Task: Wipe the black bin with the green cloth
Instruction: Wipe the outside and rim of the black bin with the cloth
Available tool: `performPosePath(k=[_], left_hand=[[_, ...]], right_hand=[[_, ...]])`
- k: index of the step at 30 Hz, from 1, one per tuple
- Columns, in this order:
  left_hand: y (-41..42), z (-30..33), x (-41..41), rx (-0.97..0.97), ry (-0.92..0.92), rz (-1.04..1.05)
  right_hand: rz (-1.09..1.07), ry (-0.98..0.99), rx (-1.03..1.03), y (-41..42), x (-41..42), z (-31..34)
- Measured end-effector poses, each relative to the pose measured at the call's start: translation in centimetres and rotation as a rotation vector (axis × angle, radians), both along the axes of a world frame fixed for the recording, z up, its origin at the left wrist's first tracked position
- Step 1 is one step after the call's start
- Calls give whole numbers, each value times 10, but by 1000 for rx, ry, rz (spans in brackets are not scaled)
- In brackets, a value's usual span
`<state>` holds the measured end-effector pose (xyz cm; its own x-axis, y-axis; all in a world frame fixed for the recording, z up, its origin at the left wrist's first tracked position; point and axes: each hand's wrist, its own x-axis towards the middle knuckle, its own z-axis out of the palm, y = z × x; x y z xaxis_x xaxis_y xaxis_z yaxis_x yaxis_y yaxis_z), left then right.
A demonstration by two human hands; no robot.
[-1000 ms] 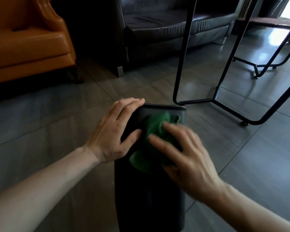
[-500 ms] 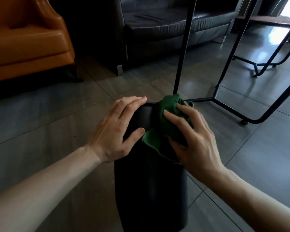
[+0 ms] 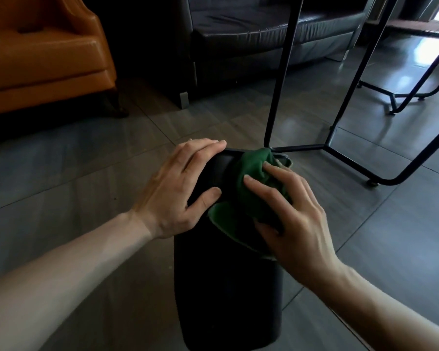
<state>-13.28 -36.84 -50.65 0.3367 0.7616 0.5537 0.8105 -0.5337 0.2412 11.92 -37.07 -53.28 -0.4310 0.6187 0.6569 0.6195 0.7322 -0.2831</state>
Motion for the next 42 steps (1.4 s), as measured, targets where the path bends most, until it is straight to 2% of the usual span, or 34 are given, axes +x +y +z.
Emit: performPosePath(k=[2,5,7,9,12,14,16,19,21,23,25,27,29,32,34,36,39,40,42], left_hand=[[1,1,1,2,-2,2],[0,1,-2,4,5,-22],[-2,0,-3,8,11,-40],[-2,0,-4,12,8,-37],[-1,0,-4,7,-8,-17],[-1,-1,-3,3,-13,-7],[-1,0,-3,5,-12,1],[-2,1,-3,8,-2,-18],[-2,1,-2,13,4,-38],[-2,0,-1,6,-4,-31],[-2,1,-1,-7,-16,-3],[-1,0,0,-12,-16,7],[-1,0,-1,-10,-16,6],[-1,-1,-1,6,-17,-16],[-1,-1,-1,22,-12,-39],[-1,0,-1,22,-12,-43],[0,-1,2,14,-30,-22],[0,-1,2,14,-35,-19],[1,-2,2,18,-35,-17]], right_hand=[[74,-63,43,-14,-3,-10],[376,-340,190,-56,4,-43],[481,-455,233,-64,11,-50],[432,-386,215,-52,13,-42],[111,-66,31,-17,15,-18],[-44,41,-64,-3,14,-6],[13,-8,-29,-13,10,-12],[329,-261,130,-49,10,-38],[435,-372,167,-53,14,-40],[363,-282,123,-40,14,-29],[151,-87,-6,-21,15,-15],[-18,6,-74,-11,12,-6],[30,-45,-19,-20,8,-11],[323,-298,134,-47,9,-29],[399,-373,167,-49,12,-29],[324,-265,99,-39,11,-20],[61,-58,-40,-18,13,-2],[12,-42,-53,-15,12,1],[44,-80,-20,-21,12,-4]])
